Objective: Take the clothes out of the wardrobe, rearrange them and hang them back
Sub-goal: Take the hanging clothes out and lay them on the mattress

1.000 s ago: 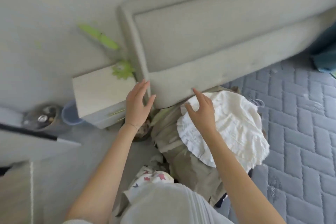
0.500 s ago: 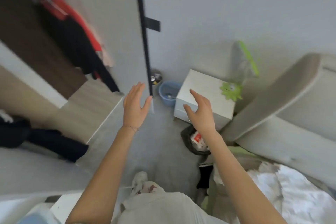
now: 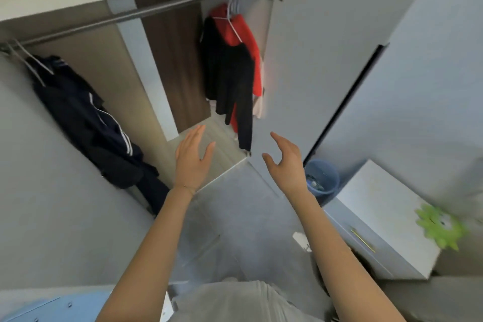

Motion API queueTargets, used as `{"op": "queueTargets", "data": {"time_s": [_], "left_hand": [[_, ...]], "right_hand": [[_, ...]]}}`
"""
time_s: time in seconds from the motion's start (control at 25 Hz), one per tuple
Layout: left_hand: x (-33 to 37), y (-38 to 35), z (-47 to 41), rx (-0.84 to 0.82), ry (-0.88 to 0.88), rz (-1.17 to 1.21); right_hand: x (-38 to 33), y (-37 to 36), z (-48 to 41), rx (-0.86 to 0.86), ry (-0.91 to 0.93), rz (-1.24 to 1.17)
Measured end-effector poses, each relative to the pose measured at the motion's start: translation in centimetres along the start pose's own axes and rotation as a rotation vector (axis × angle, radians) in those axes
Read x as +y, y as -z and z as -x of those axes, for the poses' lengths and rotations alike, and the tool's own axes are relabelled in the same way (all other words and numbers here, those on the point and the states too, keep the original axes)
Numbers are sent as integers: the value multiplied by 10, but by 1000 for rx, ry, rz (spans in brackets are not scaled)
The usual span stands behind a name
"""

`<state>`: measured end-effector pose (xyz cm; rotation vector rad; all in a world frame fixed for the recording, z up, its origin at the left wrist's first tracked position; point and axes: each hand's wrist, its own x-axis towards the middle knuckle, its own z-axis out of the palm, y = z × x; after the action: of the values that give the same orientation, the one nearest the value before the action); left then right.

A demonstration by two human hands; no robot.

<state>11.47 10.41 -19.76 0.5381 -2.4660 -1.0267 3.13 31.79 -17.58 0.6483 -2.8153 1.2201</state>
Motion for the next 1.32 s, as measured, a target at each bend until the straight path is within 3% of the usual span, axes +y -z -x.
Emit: {"op": "queueTargets", "data": {"time_s": [0.44, 0.92, 1.32], "left_hand": [[-47, 7, -112, 166, 154, -21], [-48, -56, -260, 244, 369, -69], [-51, -67, -297, 261, 418, -84]], "right_hand": [[-14, -79, -173, -126, 108, -16], [29, -126, -398, -254, 187, 53], [29, -146, -465, -291, 178, 267]]}}
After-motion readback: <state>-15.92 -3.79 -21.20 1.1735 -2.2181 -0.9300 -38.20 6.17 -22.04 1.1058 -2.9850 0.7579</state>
